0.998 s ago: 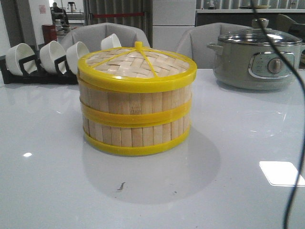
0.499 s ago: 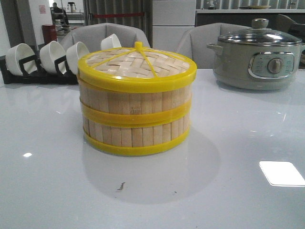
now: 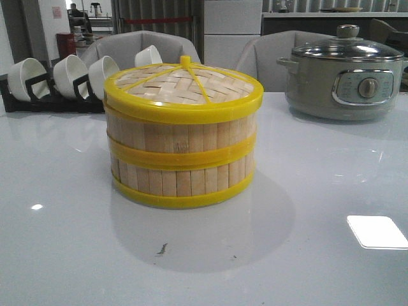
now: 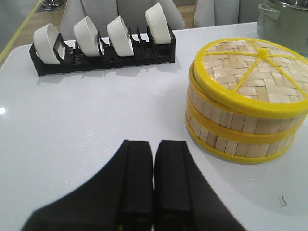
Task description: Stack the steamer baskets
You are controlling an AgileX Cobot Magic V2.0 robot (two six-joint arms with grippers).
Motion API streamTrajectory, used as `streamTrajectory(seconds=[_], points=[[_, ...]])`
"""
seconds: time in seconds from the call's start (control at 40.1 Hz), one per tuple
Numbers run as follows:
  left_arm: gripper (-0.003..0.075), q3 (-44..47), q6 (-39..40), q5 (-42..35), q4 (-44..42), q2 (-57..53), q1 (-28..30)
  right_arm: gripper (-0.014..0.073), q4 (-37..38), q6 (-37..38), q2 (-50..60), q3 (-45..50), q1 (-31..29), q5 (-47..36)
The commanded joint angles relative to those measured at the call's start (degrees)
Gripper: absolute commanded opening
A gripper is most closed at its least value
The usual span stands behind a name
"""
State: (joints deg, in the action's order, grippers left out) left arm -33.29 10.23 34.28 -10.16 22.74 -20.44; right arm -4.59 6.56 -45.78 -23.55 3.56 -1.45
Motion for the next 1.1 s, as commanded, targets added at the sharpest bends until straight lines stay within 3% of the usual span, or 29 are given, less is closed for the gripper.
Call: streamTrajectory(seconds=[0.0,1.073], points=[[0.0086,-1.49,0.35,-4.38,-0.1,0.44,-0.13,0.0026,0.57,-0.18,0.65,-1.56,-0.39,-5.3],[0.0086,-1.49,0.35,-4.38,-0.1,0.44,-0.13,0.0026,0.57,-0.18,0.33,-1.56,-0.33,-4.51]])
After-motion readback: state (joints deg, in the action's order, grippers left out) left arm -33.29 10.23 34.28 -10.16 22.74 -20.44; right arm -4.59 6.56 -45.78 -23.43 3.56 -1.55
